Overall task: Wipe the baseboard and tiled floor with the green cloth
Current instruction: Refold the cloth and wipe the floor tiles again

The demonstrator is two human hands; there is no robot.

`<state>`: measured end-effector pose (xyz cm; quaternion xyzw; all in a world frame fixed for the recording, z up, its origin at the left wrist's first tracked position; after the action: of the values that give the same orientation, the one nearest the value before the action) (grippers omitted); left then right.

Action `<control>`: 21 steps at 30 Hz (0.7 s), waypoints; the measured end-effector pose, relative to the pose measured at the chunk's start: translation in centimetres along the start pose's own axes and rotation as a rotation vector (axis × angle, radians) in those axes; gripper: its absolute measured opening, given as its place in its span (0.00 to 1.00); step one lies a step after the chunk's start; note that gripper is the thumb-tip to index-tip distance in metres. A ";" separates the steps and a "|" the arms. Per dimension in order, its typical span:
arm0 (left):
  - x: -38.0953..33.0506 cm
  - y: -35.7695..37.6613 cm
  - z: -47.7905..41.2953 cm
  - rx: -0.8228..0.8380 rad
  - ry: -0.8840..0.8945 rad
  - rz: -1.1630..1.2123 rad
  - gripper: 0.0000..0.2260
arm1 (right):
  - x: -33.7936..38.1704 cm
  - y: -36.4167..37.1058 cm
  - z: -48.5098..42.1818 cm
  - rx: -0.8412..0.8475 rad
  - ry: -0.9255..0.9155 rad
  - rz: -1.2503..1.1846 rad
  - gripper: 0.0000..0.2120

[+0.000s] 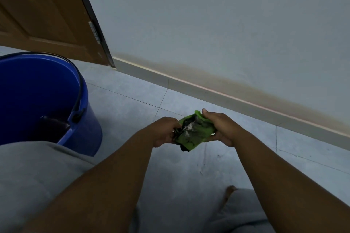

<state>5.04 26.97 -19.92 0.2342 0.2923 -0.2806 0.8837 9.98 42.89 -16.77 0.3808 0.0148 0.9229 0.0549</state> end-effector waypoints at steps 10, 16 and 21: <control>9.7 1.7 -6.3 -0.003 -0.223 -0.002 0.04 | -11.2 -4.9 -3.7 -0.172 0.113 0.061 0.06; 15.5 3.0 -11.4 -0.050 -0.328 -0.008 0.04 | -18.7 -9.4 -6.7 -0.394 0.206 0.204 0.07; 18.2 4.3 -13.7 -0.033 -0.324 -0.218 0.12 | -18.1 -10.0 -6.0 -0.574 0.084 0.814 0.09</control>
<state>14.76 31.46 -40.49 0.1383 0.1745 -0.4037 0.8874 19.36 50.91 -34.44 0.2876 -0.3873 0.8509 -0.2081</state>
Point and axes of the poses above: each hand's wrist, its own z-axis away from the middle knuckle, its own y-axis out of the palm, x = y × z, the point moved 10 cm from there along -z, towards the middle knuckle, and after that the axes turned 7 degrees about x, right-handed, at the moved point
